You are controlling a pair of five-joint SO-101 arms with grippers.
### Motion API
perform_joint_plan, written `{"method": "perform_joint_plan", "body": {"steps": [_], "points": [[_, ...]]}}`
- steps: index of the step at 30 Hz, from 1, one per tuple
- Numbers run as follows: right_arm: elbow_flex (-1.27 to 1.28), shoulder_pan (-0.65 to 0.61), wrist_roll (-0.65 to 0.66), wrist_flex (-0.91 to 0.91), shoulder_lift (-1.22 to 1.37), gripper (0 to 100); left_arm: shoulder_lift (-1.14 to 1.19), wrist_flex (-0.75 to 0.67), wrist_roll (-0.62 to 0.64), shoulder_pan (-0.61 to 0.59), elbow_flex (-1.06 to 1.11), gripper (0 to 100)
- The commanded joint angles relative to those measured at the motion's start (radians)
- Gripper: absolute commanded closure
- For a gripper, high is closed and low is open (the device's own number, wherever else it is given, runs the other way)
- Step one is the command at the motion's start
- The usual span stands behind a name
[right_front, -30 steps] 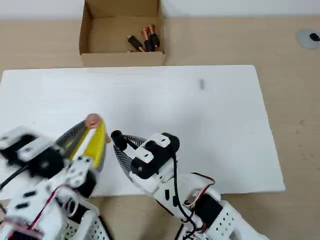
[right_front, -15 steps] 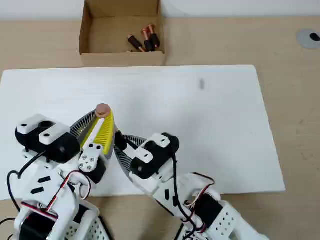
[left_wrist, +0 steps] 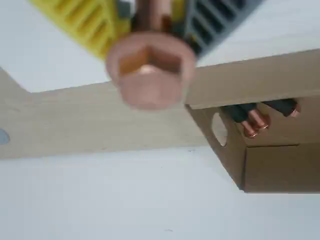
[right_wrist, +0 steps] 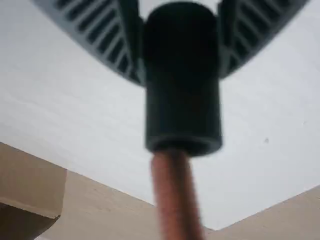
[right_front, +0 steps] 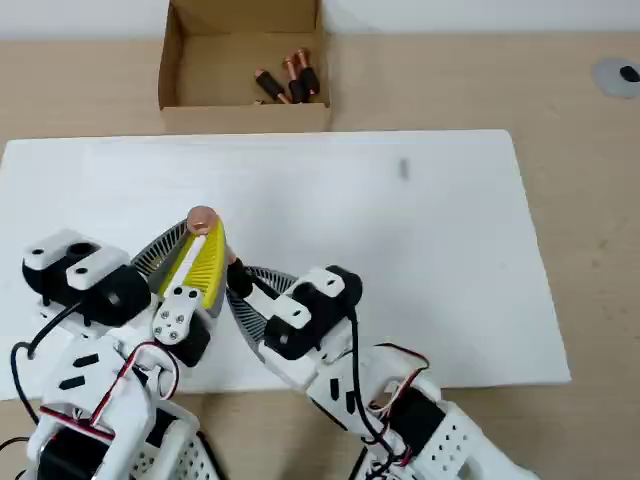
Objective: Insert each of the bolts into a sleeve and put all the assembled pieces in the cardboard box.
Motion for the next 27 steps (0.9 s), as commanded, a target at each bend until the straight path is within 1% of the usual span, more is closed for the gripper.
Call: {"method": "perform_joint_plan", "body": {"steps": [1, 10, 14, 17, 24, 27], "points": [[-0.007, -0.008, 0.006, -0.043, -0.051, 98.8, -0.010, 0.009, 0.012, -0.002, -0.021, 99], [-0.007, -0.008, 0.008, -0.080, -0.051, 98.8, -0.005, 0.092, 0.046, 0.006, -0.098, 99], [-0.007, -0.008, 0.009, -0.075, -0.050, 98.8, -0.004, 0.135, 0.046, 0.069, -0.103, 99], [-0.007, -0.008, 0.009, -0.075, -0.050, 98.8, -0.004, 0.137, 0.046, 0.092, -0.101, 99], [-0.007, 0.013, 0.011, -0.077, -0.050, 98.8, -0.002, 0.138, 0.043, 0.092, -0.074, 99], [-0.007, 0.013, 0.012, -0.077, -0.050, 98.8, -0.002, 0.135, 0.046, 0.091, -0.014, 96]]}}
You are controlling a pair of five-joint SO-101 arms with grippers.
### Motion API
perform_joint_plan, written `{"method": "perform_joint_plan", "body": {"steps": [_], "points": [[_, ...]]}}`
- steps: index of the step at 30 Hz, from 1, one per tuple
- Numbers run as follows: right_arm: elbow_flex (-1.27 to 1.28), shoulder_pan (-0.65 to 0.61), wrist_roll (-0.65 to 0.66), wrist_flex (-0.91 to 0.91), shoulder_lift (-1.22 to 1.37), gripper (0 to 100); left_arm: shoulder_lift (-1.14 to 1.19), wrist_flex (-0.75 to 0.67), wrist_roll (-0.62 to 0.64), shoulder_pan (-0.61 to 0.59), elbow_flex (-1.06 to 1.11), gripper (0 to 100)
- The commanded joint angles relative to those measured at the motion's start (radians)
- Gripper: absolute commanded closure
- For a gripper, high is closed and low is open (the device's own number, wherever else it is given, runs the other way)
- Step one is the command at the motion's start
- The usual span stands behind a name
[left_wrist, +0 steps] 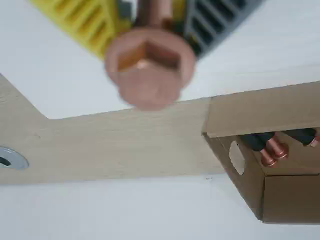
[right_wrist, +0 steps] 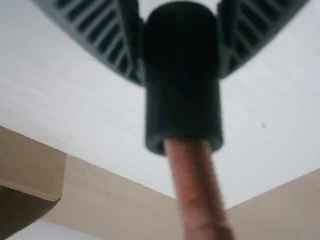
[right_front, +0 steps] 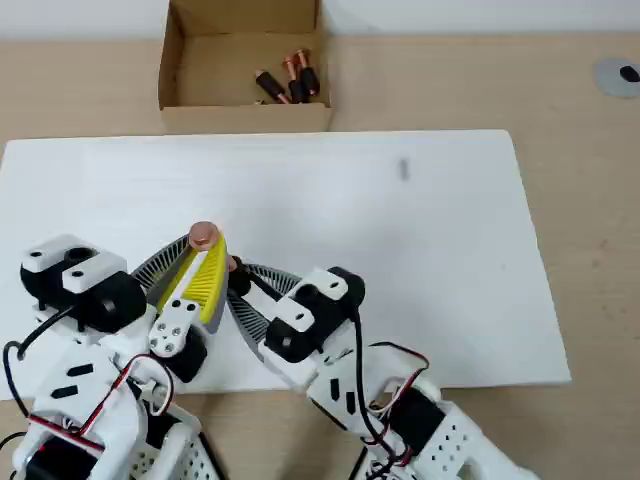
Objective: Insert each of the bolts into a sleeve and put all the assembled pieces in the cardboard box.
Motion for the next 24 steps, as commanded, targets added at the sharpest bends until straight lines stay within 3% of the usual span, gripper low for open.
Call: {"method": "perform_joint_plan", "body": {"steps": [1, 10, 17, 24], "points": [[-0.007, 0.015, 0.009, -0.038, -0.050, 98.8, 0.001, 0.008, 0.012, 0.032, 0.064, 95], [-0.007, 0.015, 0.025, -0.038, -0.050, 98.8, 0.001, 0.003, -0.012, 0.000, 0.206, 93], [-0.007, 0.015, 0.044, -0.038, -0.051, 98.8, 0.001, 0.008, -0.008, -0.146, 0.276, 82], [-0.007, 0.015, 0.046, -0.040, -0.051, 98.9, 0.001, 0.018, -0.011, -0.218, 0.275, 80]]}}
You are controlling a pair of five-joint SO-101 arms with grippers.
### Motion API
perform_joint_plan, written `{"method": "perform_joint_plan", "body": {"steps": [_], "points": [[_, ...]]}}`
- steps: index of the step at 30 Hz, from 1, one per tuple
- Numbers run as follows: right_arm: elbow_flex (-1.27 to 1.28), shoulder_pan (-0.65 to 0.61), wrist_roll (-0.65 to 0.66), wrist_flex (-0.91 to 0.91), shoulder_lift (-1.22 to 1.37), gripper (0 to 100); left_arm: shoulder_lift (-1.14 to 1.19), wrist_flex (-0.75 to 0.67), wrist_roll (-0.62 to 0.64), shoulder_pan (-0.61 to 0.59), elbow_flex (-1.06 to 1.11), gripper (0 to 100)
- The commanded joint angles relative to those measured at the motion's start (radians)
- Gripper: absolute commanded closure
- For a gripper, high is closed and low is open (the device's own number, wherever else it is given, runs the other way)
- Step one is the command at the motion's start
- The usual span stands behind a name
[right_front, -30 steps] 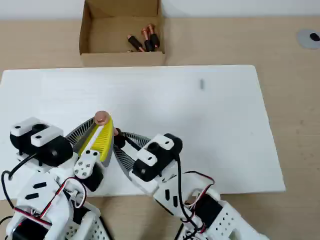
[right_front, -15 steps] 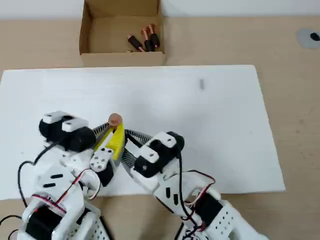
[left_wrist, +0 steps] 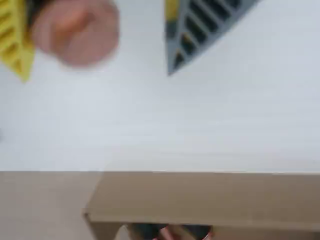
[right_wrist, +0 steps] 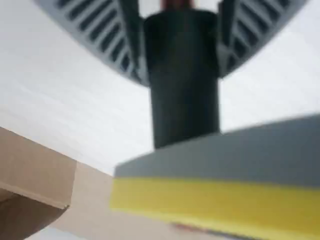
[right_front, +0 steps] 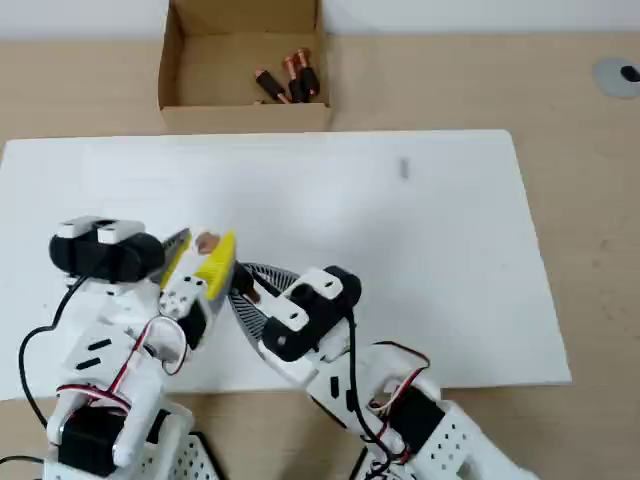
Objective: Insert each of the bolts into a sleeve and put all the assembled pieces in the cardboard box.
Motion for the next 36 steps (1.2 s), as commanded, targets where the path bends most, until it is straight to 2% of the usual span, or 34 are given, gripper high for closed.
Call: {"method": "perform_joint_plan", "body": {"steps": [1, 8, 15, 23, 36], "points": [[-0.007, 0.005, 0.009, -0.040, -0.056, 98.9, 0.004, 0.035, -0.008, -0.006, 0.034, 80], [-0.007, 0.005, 0.009, -0.040, -0.056, 98.9, 0.004, 0.127, -0.003, 0.084, -0.031, 80], [-0.007, 0.007, 0.009, -0.040, -0.054, 98.9, 0.004, 0.141, 0.040, 0.095, -0.106, 80], [-0.007, 0.036, 0.009, -0.040, -0.054, 98.9, 0.005, 0.227, 0.081, 0.226, -0.233, 80], [-0.007, 0.076, 0.009, -0.040, -0.047, 98.9, 0.185, 0.276, 0.132, 0.233, -0.508, 80]]}}
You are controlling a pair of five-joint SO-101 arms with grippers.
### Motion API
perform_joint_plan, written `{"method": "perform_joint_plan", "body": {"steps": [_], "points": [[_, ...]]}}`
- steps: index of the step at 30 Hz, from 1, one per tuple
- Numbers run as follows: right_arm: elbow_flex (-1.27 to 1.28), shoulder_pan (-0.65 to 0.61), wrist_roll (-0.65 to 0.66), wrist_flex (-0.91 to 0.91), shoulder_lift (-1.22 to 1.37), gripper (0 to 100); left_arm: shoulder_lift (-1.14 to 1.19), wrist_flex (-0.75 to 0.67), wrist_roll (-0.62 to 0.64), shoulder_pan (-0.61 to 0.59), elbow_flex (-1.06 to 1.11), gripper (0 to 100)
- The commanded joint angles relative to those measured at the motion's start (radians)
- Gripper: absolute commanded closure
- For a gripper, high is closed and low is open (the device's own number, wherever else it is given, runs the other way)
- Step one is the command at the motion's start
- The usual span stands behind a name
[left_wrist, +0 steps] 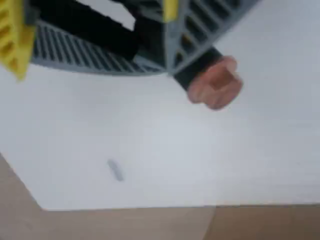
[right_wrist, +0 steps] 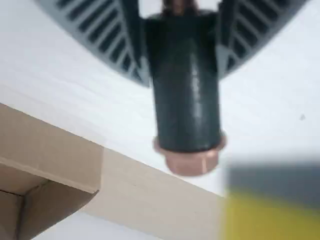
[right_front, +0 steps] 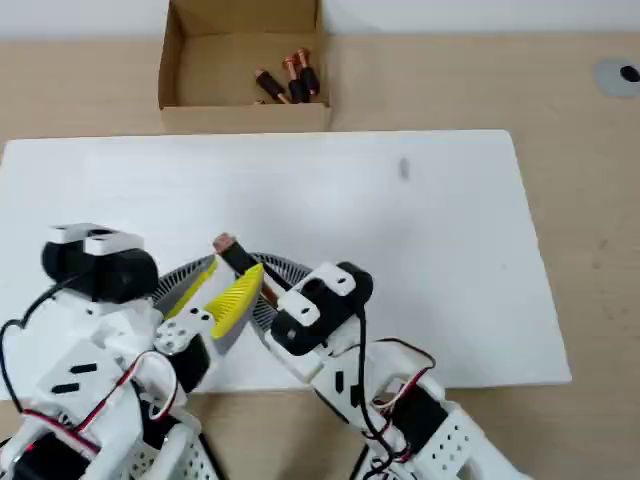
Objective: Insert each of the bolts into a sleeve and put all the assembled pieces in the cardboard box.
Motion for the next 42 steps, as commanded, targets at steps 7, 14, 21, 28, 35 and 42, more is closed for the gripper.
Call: {"method": "perform_joint_plan", "body": {"steps": [7, 14, 21, 28, 35, 42], "points": [[-0.007, 0.062, 0.046, -0.089, -0.039, 98.9, 0.130, 0.069, 0.005, 0.011, -0.290, 80], [-0.001, 0.097, 0.176, -0.308, 0.074, 98.9, 0.268, 0.175, 0.005, 0.006, -0.580, 80], [-0.125, 0.223, 0.235, -0.560, 0.409, 98.9, 0.378, 0.287, -0.002, 0.006, -0.787, 80], [-0.509, 0.354, 0.230, -0.789, 1.003, 98.9, 0.476, 0.288, -0.002, -0.081, -0.933, 80], [-0.880, 0.418, 0.143, -0.967, 1.486, 98.9, 0.504, 0.358, 0.008, -0.127, -0.941, 80], [-1.148, 0.421, 0.075, -0.962, 1.756, 98.9, 0.496, 0.373, 0.026, -0.133, -0.856, 80]]}}
